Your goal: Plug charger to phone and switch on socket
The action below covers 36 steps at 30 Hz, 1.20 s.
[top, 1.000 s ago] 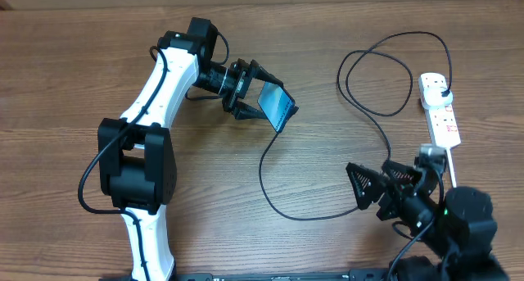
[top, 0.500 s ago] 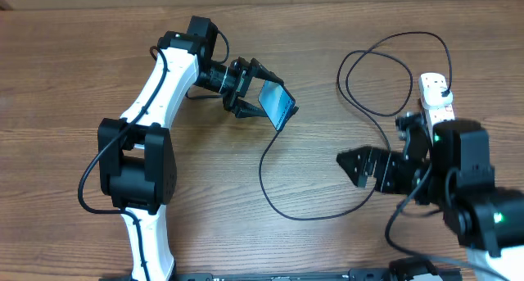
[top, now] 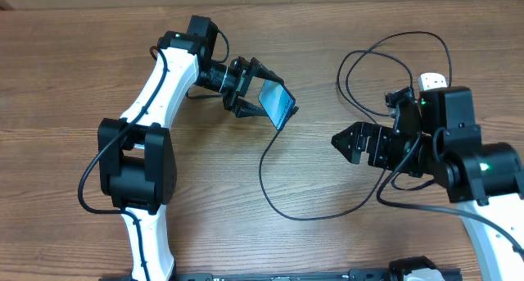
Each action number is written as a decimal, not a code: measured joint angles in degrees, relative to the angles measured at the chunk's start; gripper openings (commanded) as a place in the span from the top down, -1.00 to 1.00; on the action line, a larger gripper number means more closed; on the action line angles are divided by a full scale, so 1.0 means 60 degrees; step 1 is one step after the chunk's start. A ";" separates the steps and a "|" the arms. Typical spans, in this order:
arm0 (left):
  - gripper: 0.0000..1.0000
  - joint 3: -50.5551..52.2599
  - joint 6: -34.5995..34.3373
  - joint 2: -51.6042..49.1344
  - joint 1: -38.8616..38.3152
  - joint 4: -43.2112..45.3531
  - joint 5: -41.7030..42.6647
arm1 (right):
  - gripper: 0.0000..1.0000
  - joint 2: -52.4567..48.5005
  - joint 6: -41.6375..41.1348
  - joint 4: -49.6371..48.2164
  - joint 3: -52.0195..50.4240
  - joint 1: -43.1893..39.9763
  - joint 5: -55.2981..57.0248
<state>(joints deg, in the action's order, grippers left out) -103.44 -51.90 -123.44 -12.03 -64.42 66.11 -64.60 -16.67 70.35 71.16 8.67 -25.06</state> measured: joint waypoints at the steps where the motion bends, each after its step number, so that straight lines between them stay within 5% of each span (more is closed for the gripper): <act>1: -0.21 0.0000 -0.0066 0.0000 0.0000 0.0004 0.0058 | -1.00 -0.0069 -0.0004 -0.0004 0.0000 0.0000 0.0015; 18: -0.21 0.0000 -0.0696 0.0000 0.0000 0.0025 0.1727 | -1.00 -0.0980 -0.0018 -0.0113 0.0000 0.0000 0.0503; 21: -0.21 0.0000 -0.0805 0.0000 0.0000 0.0025 0.1770 | -0.82 -0.1184 -0.0149 -0.0790 0.0000 0.0000 0.0368; 36: -0.27 0.0000 -0.2160 0.0000 -0.0186 0.0025 -0.0776 | -0.73 -0.2299 -0.2007 -0.4182 0.0025 0.1286 -0.0240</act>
<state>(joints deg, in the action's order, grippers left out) -103.44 -64.86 -123.44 -13.15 -64.27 61.45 -78.39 -28.71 45.25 71.31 16.38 -26.50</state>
